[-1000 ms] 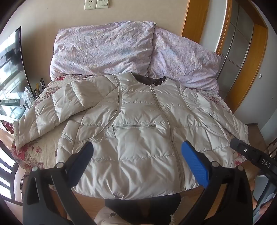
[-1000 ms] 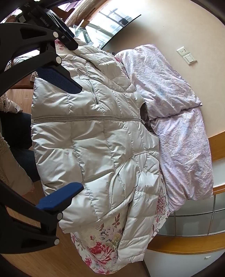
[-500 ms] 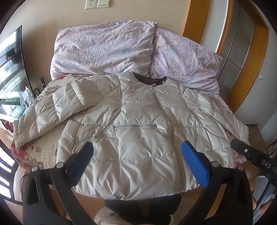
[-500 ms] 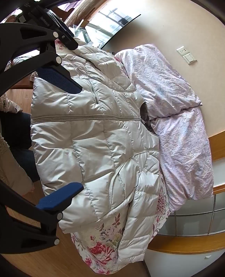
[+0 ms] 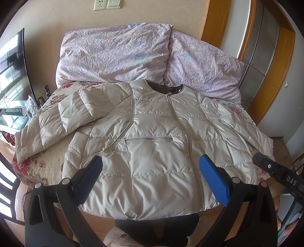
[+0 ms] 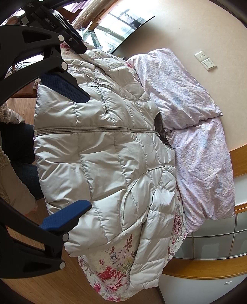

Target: Fold large clothes

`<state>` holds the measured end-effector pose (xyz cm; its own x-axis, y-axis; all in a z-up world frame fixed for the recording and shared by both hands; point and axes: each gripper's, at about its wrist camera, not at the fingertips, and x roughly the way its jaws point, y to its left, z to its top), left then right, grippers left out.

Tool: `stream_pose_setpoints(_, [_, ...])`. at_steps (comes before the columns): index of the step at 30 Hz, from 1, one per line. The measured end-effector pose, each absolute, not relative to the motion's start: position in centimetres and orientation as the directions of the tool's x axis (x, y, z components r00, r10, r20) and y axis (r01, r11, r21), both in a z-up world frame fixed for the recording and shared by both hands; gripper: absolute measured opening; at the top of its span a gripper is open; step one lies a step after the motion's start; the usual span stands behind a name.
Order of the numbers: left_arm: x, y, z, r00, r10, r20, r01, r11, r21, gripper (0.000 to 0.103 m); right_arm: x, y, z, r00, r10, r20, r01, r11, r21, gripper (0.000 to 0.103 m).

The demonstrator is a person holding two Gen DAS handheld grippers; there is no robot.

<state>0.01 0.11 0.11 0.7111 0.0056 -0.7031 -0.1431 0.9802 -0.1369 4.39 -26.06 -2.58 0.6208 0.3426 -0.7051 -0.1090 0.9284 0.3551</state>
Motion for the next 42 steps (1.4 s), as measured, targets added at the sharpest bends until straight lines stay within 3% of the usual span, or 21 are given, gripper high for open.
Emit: stream_pose_setpoints(42, [-0.03,0.32,0.15,0.711,0.005,-0.703,-0.144,0.980,-0.139,0.101,4.51,-25.92,-2.21,0.622,0.340,-0.706,-0.109,0.930,0.352,0.102])
